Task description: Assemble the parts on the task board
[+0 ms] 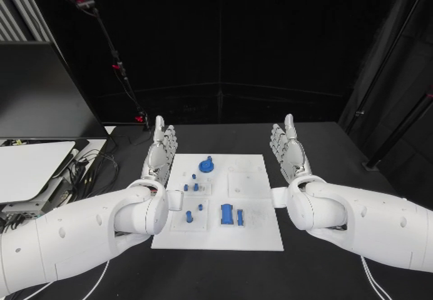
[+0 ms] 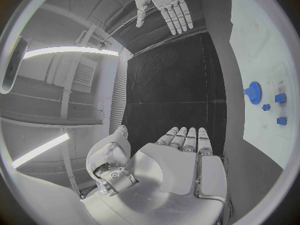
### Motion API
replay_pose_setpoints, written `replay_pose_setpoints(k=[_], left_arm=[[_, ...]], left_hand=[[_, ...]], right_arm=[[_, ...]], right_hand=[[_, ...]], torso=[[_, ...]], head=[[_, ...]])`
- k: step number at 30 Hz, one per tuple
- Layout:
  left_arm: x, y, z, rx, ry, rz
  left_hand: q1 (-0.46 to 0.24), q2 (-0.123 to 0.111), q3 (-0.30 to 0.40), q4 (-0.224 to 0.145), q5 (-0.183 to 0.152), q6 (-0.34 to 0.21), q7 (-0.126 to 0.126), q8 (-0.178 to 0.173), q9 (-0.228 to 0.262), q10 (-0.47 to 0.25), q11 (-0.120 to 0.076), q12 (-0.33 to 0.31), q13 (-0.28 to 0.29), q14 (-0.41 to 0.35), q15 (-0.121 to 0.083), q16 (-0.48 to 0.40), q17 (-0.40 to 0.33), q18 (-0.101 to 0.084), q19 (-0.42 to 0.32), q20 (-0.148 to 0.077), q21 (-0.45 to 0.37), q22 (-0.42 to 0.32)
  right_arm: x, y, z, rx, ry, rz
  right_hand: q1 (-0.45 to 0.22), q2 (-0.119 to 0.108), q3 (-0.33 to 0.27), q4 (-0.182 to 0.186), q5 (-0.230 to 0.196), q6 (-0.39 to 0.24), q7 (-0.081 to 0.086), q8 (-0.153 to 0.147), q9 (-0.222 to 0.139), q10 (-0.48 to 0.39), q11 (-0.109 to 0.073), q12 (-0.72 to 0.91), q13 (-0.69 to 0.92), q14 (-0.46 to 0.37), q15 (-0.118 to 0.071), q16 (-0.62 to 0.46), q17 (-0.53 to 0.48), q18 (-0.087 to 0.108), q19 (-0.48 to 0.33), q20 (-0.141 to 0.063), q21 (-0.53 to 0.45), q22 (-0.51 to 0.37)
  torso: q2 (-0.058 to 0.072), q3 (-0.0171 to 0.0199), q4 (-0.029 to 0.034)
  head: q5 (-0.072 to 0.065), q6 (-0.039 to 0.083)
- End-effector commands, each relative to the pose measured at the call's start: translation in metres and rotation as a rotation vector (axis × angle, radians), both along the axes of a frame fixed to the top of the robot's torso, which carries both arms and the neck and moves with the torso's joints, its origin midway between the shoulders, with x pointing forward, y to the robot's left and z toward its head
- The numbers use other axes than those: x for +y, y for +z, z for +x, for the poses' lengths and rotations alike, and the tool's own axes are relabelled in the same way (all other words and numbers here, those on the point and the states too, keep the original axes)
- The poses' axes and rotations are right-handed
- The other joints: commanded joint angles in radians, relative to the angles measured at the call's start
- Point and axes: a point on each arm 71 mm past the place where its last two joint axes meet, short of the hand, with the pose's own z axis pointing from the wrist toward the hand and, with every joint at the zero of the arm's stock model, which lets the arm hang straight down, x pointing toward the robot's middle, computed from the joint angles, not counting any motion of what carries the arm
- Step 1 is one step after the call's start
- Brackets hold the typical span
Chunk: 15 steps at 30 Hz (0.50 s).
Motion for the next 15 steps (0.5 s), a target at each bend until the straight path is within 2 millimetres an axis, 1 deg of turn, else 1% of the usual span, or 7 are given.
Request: replay_pose_setpoints(k=[1,3,5,15], left_arm=[[0.0046,-0.0031,0.0001,0.058,0.072,0.007],[0.0046,-0.0031,0.0001,0.058,0.072,0.007],[0.0046,-0.0031,0.0001,0.058,0.072,0.007],[0.0046,-0.0031,0.0001,0.058,0.072,0.007]], left_hand=[[-0.006,0.001,0.0,-0.003,-0.004,-0.005,0.0,-0.003,-0.001,-0.003,0.0,-0.004,-0.001,-0.001,-0.004,-0.004,-0.001,-0.006,-0.003,0.0,-0.003,-0.001],[-0.006,0.001,0.0,-0.003,-0.004,-0.005,0.0,-0.003,-0.001,-0.003,0.0,-0.004,-0.001,-0.001,-0.004,-0.004,-0.001,-0.006,-0.003,0.0,-0.003,-0.001],[-0.006,0.001,0.0,-0.003,-0.004,-0.005,0.0,-0.003,-0.001,-0.003,0.0,-0.004,-0.001,-0.001,-0.004,-0.004,-0.001,-0.006,-0.003,0.0,-0.003,-0.001],[-0.006,0.001,0.0,-0.003,-0.004,-0.005,0.0,-0.003,-0.001,-0.003,0.0,-0.004,-0.001,-0.001,-0.004,-0.004,-0.001,-0.006,-0.003,0.0,-0.003,-0.001]], right_arm=[[-0.0042,-0.0035,0.0007,0.062,-0.07,0.008],[-0.0042,-0.0035,0.0007,0.062,-0.07,0.008],[-0.0042,-0.0035,0.0007,0.062,-0.07,0.008],[-0.0042,-0.0035,0.0007,0.062,-0.07,0.008]], right_hand=[[-0.006,0.001,0.0,-0.004,-0.003,-0.005,0.0,-0.004,-0.001,-0.005,0.0,-0.004,-0.001,-0.004,0.0,-0.003,-0.001,-0.007,0.0,-0.005,-0.003,-0.001],[-0.006,0.001,0.0,-0.004,-0.003,-0.005,0.0,-0.004,-0.001,-0.005,0.0,-0.004,-0.001,-0.004,0.0,-0.003,-0.001,-0.007,0.0,-0.005,-0.003,-0.001],[-0.006,0.001,0.0,-0.004,-0.003,-0.005,0.0,-0.004,-0.001,-0.005,0.0,-0.004,-0.001,-0.004,0.0,-0.003,-0.001,-0.007,0.0,-0.005,-0.003,-0.001],[-0.006,0.001,0.0,-0.004,-0.003,-0.005,0.0,-0.004,-0.001,-0.005,0.0,-0.004,-0.001,-0.004,0.0,-0.003,-0.001,-0.007,0.0,-0.005,-0.003,-0.001]], torso=[[-0.039,0.0071,-0.0162],[-0.044,0.008,-0.0183],[-0.047,0.0085,-0.0194],[-0.047,0.0085,-0.0196]], head=[[0.015,0.034],[0.019,0.042],[0.021,0.046],[0.021,0.047]])
